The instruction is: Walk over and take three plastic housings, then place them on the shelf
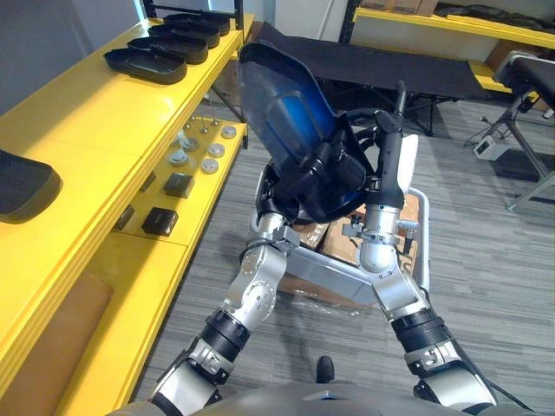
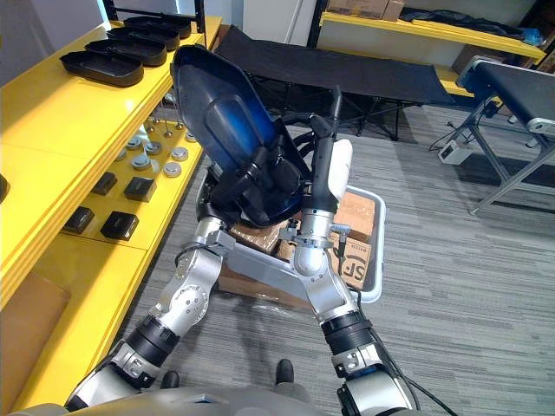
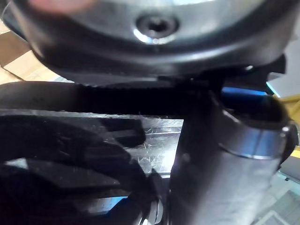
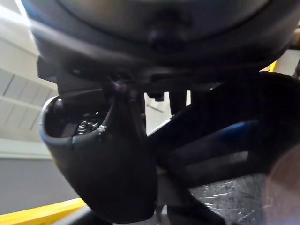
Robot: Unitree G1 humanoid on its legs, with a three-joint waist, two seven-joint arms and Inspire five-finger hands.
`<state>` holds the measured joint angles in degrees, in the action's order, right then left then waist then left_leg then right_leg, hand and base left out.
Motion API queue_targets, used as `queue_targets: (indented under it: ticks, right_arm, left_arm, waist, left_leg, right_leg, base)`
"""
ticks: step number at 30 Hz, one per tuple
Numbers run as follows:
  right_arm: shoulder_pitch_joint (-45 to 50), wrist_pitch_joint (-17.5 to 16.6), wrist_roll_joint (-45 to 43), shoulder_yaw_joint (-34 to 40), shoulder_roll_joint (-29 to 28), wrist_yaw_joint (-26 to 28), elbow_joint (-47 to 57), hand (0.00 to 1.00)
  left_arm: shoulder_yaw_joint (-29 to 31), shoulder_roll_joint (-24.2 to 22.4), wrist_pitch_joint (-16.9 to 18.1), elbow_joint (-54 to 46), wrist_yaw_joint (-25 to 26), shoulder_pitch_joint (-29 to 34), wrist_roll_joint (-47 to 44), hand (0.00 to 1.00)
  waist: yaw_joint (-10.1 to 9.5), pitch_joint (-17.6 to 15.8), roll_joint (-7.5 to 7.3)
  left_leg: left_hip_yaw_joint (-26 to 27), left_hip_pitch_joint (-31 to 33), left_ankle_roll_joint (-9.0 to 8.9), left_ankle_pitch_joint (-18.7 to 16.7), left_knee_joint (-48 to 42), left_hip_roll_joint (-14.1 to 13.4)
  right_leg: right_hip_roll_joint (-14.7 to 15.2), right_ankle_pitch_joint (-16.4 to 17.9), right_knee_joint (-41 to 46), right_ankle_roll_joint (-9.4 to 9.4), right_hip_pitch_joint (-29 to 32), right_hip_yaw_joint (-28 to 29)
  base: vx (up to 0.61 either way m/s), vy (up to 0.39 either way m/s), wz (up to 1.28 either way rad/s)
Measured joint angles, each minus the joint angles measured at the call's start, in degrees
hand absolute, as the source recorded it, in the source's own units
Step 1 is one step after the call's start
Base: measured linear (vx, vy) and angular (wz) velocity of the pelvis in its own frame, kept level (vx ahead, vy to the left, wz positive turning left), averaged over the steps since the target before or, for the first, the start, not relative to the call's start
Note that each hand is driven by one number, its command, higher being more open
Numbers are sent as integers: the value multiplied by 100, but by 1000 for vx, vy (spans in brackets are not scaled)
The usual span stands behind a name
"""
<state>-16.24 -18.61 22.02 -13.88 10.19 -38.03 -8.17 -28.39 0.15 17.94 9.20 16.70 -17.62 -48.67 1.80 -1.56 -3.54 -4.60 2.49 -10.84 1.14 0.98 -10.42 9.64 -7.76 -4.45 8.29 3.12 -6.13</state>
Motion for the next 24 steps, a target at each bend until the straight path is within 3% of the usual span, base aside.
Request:
queue_targets:
  ticks: [4, 10, 13, 15, 16, 18, 24]
  right_arm:
    - [0, -212, 12, -146, -37, -16, 1, 0]
    - [38, -228, 5, -316, -125, -70, -7, 0]
    - [140, -370, 10, -372, -207, -76, -4, 0]
    - [197, -548, 9, -375, -243, -116, -4, 0]
    - [201, -593, 10, -375, -244, -119, -4, 100]
    - [205, -700, 21, -368, -240, -137, -2, 100]
    - [315, -697, -45, -356, -204, -74, 1, 100]
  left_arm:
    - [41, 0, 208, 18, 353, 1, -18, 0]
    - [215, -23, 460, 45, 375, 1, -85, 0]
    - [272, -31, 465, 96, 64, 2, -436, 0]
    - [282, -36, 458, 203, -490, 1, -895, 0]
    - [282, -36, 443, 215, -608, 1, -1007, 0]
    - [287, -38, 439, 220, -804, 1, -1155, 0]
    - [276, -31, 458, 220, -703, -1, -830, 0]
  waist:
    - [11, 0, 0]
    - [-8, 1, -1]
    - [-19, 2, -3]
    - [-7, 5, -7]
    - [-2, 5, -7]
    - [16, 5, -8]
    - [2, 13, -19]
  left_leg:
    - [-2, -3, 0, 0, -3, 0]
    - [-11, -1, 0, 0, -5, 1]
    - [-13, 1, 0, 0, -4, 2]
    - [-12, 0, 0, 0, -3, 4]
    - [-11, -1, 0, 0, -3, 4]
    - [-1, -9, 1, 0, -3, 3]
    - [1, -15, 1, 0, -9, 3]
  right_leg:
    - [0, 2, 0, -3, -3, -2]
    - [0, 3, 0, -4, -11, -6]
    - [1, 6, 0, -2, -11, -6]
    - [3, 6, 0, -1, -10, -4]
    - [3, 6, 0, -1, -9, -3]
    - [3, 6, 0, -1, -9, 1]
    - [3, 5, 0, -2, -20, 0]
  base:
    - [0, 0, 0]
    - [0, 0, 0]
    - [0, 0, 0]
    - [0, 0, 0]
    - [0, 0, 0]
    - [0, 0, 0]
    - [0, 0, 0]
